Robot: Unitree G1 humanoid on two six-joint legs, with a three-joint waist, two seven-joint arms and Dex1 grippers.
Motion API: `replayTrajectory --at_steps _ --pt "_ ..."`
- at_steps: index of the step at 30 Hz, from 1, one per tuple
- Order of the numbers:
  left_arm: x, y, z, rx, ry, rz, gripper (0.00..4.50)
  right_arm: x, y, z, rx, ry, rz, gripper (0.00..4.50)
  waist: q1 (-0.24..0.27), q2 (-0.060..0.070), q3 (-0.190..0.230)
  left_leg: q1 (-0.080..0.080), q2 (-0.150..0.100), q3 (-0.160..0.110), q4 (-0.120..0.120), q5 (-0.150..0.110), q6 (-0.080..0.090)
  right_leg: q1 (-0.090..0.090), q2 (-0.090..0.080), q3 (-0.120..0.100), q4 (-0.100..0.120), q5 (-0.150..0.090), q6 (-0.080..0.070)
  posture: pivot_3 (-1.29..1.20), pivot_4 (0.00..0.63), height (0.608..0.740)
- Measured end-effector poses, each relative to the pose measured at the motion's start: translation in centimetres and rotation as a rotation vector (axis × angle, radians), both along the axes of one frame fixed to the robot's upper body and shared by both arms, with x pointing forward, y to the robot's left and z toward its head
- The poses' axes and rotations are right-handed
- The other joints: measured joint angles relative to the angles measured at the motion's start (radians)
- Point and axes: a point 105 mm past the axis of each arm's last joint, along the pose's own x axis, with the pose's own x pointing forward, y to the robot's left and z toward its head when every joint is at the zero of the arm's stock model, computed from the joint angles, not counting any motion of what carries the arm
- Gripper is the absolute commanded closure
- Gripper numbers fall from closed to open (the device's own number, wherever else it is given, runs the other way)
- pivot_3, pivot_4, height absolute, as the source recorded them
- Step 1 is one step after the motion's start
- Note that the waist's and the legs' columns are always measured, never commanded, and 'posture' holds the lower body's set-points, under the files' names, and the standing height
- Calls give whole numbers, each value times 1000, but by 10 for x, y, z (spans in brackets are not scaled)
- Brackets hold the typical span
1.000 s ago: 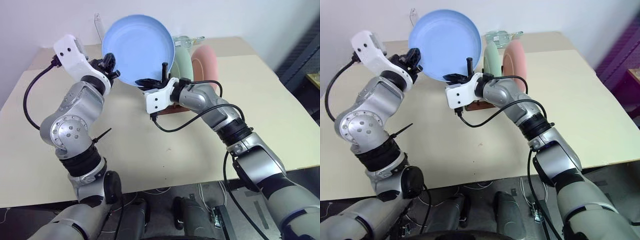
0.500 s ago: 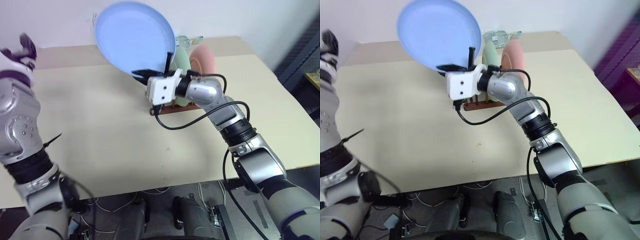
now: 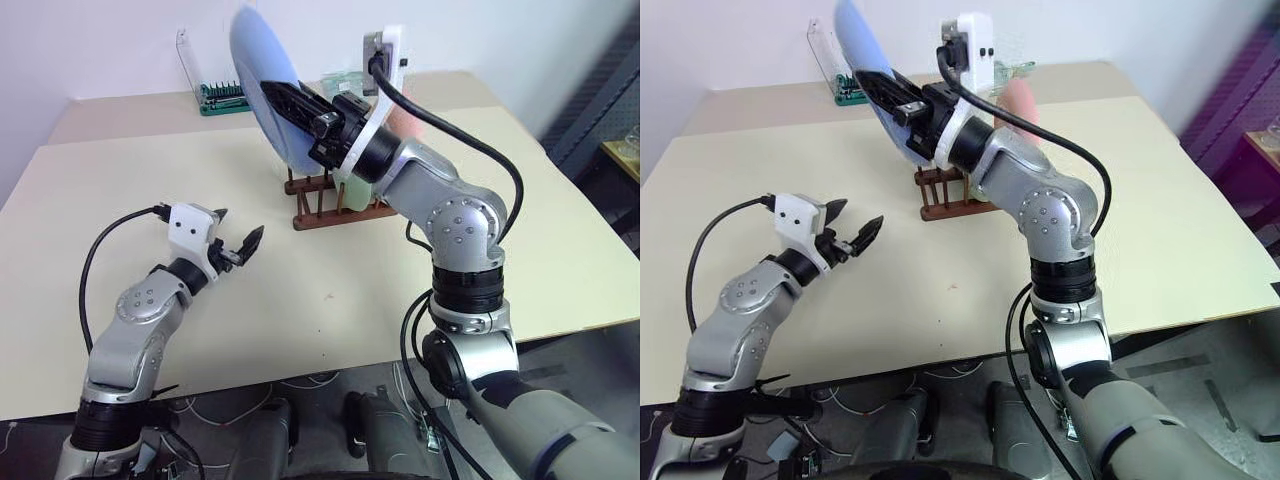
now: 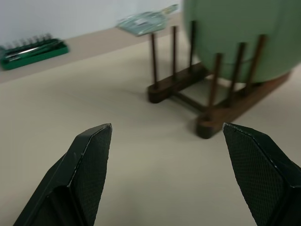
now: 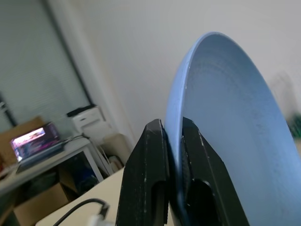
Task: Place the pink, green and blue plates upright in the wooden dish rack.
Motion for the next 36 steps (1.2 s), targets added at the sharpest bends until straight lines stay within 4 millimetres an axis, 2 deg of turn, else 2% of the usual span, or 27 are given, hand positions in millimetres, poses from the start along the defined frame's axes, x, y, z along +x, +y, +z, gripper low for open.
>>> replayTrajectory --at_steps 5,10,21,25,29,32,36 --pt "-13 -18 -2 -2 6 -116 639 22 0 -14 10 176 -75 4500 0 0 0 -1 0 2 1 0 0 0 0 0 -1 0 0 0 150 740" --pt "-16 -21 -2 -9 4 -130 639 35 -4 -10 51 248 -121 4500 0 0 0 0 0 2 2 0 1 1 1 0 -1 0 1 0 150 740" --pt "-18 -25 1 -26 -9 -138 639 57 -14 -23 115 410 -216 4500 -1 0 0 0 0 2 2 0 1 1 2 -1 0 0 1 0 150 740" --pt "-18 -26 2 -28 -10 -145 570 61 -13 -22 113 424 -224 2947 -1 0 0 0 0 2 2 0 1 1 2 -1 0 0 1 0 150 740" --pt "-18 -27 2 -28 -13 -152 570 63 -11 -15 106 381 -238 965 -2 0 0 0 0 2 2 0 1 1 2 -2 -1 0 1 0 150 740" --pt "-18 -27 2 -27 -13 -157 570 64 -14 -8 64 303 -267 965 -2 0 0 0 0 2 2 0 1 1 2 -2 -1 0 2 0 150 740" --pt "-18 -28 2 -30 -12 -160 570 60 -19 8 -59 86 -311 965 -2 0 0 -1 0 3 2 0 1 1 2 -2 -1 -2 5 0 150 740"
